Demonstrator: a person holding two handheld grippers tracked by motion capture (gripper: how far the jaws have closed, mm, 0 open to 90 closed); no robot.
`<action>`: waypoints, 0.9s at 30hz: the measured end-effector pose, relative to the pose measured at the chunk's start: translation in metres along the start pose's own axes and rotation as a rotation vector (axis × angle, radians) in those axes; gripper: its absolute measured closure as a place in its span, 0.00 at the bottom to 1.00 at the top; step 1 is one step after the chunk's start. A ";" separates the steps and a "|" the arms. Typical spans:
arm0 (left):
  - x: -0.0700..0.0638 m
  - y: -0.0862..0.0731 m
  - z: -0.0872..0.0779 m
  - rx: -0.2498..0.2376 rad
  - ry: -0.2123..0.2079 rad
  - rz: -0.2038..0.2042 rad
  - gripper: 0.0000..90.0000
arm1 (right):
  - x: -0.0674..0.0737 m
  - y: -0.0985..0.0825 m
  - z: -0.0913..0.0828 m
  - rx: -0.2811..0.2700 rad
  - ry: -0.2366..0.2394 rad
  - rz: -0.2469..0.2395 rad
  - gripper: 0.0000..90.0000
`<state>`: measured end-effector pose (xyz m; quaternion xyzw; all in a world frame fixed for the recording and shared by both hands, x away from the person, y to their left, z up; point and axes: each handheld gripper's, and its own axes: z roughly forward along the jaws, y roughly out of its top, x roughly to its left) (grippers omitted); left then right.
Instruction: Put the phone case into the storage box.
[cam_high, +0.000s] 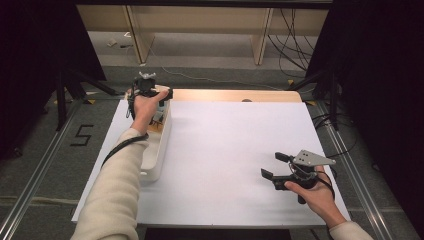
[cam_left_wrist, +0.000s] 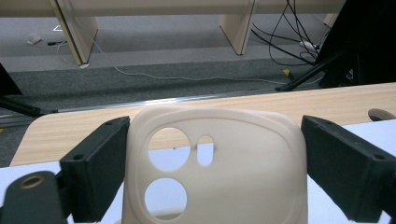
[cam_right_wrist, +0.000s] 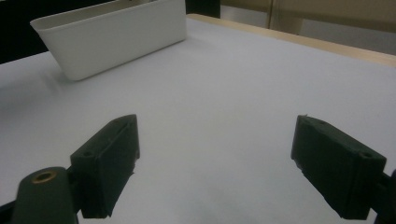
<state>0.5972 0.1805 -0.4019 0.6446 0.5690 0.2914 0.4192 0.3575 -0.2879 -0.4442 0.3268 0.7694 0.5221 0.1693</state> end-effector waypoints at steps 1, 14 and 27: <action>0.000 0.000 0.000 0.001 0.000 0.000 0.12 | 0.000 0.000 0.000 0.001 0.000 0.000 0.18; 0.001 -0.001 0.000 0.005 -0.002 -0.004 0.12 | 0.000 0.000 0.000 0.001 0.001 -0.001 0.18; 0.002 -0.004 0.001 0.014 -0.006 -0.014 0.12 | 0.000 0.000 0.000 0.006 0.000 0.000 0.18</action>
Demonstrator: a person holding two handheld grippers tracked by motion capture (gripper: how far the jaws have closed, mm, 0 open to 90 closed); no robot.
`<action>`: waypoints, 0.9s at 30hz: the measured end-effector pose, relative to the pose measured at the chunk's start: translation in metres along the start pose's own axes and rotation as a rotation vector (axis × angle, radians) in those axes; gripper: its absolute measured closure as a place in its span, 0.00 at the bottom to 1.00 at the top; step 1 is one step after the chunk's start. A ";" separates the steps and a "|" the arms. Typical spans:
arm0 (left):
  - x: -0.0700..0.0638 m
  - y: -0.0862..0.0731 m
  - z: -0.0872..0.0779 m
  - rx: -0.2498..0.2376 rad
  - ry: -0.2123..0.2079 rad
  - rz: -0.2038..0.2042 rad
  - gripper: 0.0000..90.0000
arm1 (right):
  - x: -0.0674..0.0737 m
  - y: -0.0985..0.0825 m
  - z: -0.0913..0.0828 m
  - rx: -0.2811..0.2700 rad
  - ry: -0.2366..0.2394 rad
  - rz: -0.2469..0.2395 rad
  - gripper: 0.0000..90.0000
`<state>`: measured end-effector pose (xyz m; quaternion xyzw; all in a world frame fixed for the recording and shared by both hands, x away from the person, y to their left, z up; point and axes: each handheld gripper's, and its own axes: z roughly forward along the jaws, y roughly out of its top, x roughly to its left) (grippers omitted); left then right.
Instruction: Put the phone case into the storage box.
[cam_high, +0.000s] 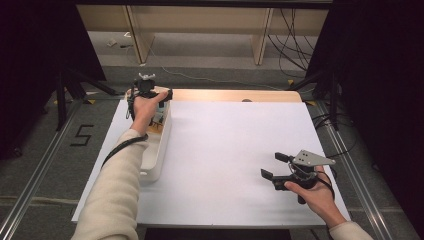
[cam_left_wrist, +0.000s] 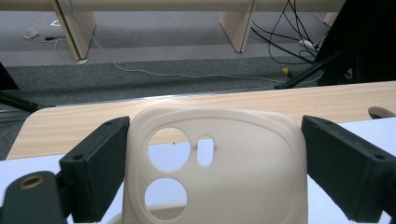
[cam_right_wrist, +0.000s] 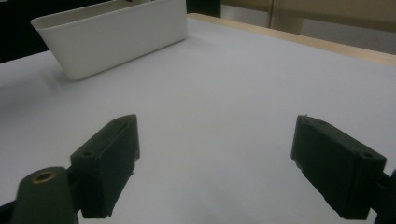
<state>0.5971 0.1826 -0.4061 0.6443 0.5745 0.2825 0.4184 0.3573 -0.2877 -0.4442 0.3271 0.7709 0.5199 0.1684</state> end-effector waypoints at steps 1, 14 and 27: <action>0.000 0.000 0.000 0.000 0.001 -0.002 0.12 | 0.000 0.000 0.000 0.000 0.000 0.000 0.18; 0.002 -0.002 0.000 0.002 -0.003 -0.011 0.12 | 0.000 0.000 0.000 0.000 0.001 -0.001 0.18; 0.002 -0.003 0.001 0.006 -0.006 -0.013 0.12 | 0.000 0.000 0.000 0.001 0.001 -0.001 0.18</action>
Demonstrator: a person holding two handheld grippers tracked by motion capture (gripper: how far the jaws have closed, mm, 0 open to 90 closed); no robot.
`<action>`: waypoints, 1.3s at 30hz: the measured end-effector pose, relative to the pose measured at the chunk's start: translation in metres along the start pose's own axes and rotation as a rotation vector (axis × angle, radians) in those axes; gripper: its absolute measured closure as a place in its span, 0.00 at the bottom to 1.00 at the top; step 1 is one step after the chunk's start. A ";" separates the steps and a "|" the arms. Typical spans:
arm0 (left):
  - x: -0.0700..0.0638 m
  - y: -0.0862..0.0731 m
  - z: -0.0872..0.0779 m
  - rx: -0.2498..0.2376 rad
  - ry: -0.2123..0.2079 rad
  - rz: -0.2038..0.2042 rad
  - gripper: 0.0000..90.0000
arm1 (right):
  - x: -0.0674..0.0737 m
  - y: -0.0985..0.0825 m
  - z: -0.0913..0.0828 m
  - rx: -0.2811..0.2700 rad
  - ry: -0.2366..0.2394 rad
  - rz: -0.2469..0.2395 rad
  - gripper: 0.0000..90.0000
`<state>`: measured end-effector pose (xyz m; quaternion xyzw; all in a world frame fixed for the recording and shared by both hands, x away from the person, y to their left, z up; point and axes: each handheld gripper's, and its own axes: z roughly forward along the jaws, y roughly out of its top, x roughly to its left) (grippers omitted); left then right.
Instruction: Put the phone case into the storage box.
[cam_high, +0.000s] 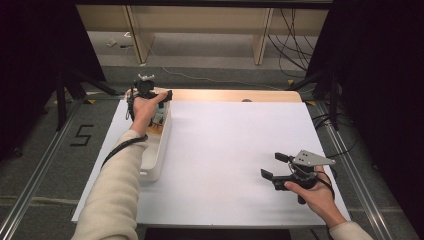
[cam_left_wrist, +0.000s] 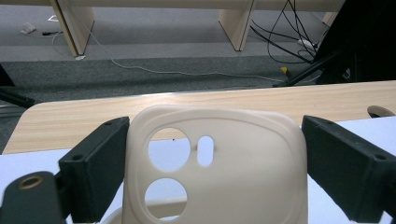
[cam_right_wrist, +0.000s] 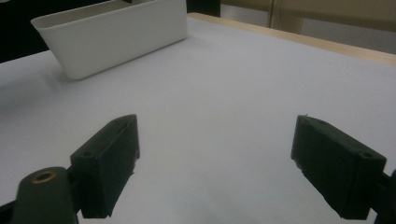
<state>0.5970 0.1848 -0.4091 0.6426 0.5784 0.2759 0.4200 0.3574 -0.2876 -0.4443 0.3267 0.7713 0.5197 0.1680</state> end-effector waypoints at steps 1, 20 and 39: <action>0.000 0.000 0.000 0.000 -0.001 0.000 0.12 | 0.000 0.000 0.000 0.000 0.000 0.000 0.18; 0.000 0.001 0.000 0.016 -0.009 0.011 0.11 | 0.000 0.000 0.001 0.002 0.003 0.000 0.18; 0.001 0.001 0.002 0.031 0.001 0.017 0.11 | 0.000 0.000 0.001 0.003 0.005 0.000 0.18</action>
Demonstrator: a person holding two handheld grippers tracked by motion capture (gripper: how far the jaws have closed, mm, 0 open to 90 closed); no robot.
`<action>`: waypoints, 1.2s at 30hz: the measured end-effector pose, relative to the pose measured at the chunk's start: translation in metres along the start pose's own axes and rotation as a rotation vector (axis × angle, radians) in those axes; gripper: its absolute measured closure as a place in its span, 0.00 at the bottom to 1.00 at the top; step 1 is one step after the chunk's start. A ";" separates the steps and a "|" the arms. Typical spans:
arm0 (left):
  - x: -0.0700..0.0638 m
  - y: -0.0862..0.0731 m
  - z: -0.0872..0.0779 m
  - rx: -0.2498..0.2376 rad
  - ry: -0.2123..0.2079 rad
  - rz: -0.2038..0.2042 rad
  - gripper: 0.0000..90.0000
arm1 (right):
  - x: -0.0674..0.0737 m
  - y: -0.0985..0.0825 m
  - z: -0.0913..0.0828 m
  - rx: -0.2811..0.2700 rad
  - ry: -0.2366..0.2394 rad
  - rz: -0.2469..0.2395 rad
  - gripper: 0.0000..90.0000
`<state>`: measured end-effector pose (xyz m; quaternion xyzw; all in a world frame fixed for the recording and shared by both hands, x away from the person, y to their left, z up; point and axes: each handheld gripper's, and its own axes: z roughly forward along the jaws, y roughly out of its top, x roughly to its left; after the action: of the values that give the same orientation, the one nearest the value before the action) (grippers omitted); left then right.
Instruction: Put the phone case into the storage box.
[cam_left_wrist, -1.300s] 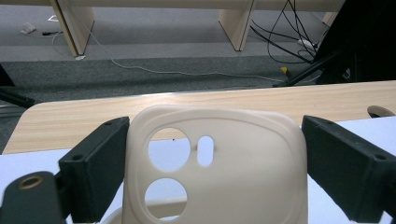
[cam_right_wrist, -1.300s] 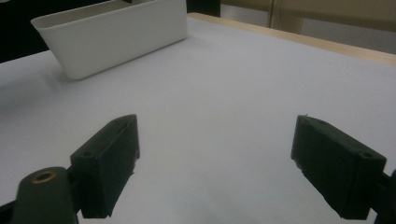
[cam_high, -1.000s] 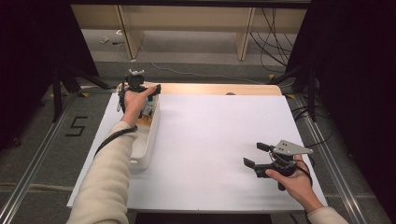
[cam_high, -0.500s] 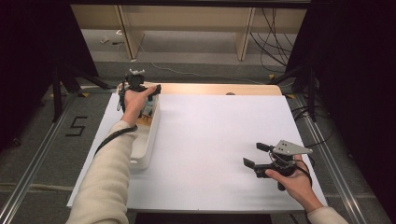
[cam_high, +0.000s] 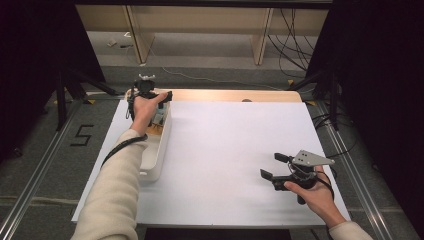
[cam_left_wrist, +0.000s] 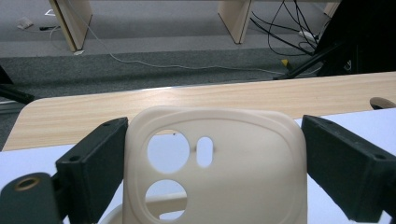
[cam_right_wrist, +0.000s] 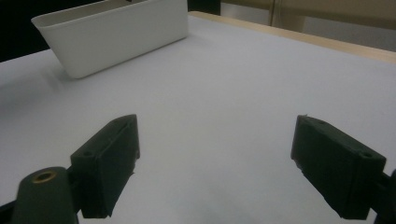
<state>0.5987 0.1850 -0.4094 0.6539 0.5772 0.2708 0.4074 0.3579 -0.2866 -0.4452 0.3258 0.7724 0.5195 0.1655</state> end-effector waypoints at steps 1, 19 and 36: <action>0.000 0.000 0.000 0.000 0.001 0.000 0.11 | 0.000 0.000 0.000 0.000 0.000 0.000 0.18; 0.000 -0.002 0.001 0.008 0.018 0.003 0.11 | 0.000 0.000 0.000 0.003 0.001 -0.002 0.18; 0.001 -0.006 0.002 0.052 0.027 0.051 0.10 | 0.000 0.000 0.000 0.008 0.000 -0.003 0.18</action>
<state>0.5973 0.1855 -0.4157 0.6750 0.5728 0.2746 0.3754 0.3578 -0.2862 -0.4456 0.3255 0.7750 0.5160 0.1650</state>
